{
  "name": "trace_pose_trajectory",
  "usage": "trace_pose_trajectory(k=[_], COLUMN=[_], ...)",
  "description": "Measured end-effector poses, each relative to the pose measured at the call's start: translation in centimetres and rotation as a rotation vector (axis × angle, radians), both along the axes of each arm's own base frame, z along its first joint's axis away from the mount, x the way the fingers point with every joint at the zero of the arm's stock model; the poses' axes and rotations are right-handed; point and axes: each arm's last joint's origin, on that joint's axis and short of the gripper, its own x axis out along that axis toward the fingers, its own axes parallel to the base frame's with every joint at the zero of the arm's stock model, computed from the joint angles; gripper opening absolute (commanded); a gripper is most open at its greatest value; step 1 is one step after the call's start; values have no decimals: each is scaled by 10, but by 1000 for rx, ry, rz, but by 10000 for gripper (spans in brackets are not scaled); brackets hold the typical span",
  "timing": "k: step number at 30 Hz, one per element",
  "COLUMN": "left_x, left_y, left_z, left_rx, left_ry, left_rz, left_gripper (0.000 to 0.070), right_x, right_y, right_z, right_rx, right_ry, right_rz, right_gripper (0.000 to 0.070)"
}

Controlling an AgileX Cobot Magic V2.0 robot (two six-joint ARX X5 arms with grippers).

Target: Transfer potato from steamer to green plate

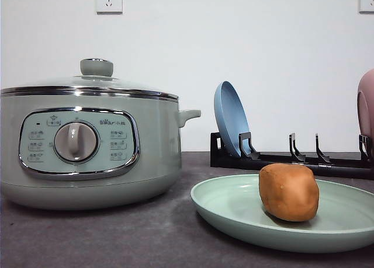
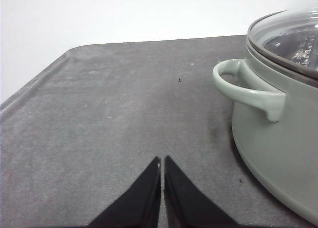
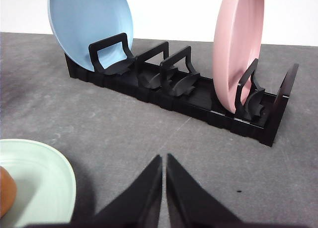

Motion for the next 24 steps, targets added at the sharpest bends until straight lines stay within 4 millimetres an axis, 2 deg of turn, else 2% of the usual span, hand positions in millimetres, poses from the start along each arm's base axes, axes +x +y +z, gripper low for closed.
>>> trace_pose_trajectory(k=[24], left_x=[0], left_y=[0], left_z=[0], left_rx=[0], left_ry=[0], left_rz=[0], left_gripper=[3], right_x=[0], right_y=[0], right_z=[0], right_rx=[0], right_ry=[0], right_rz=[0], right_gripper=[0])
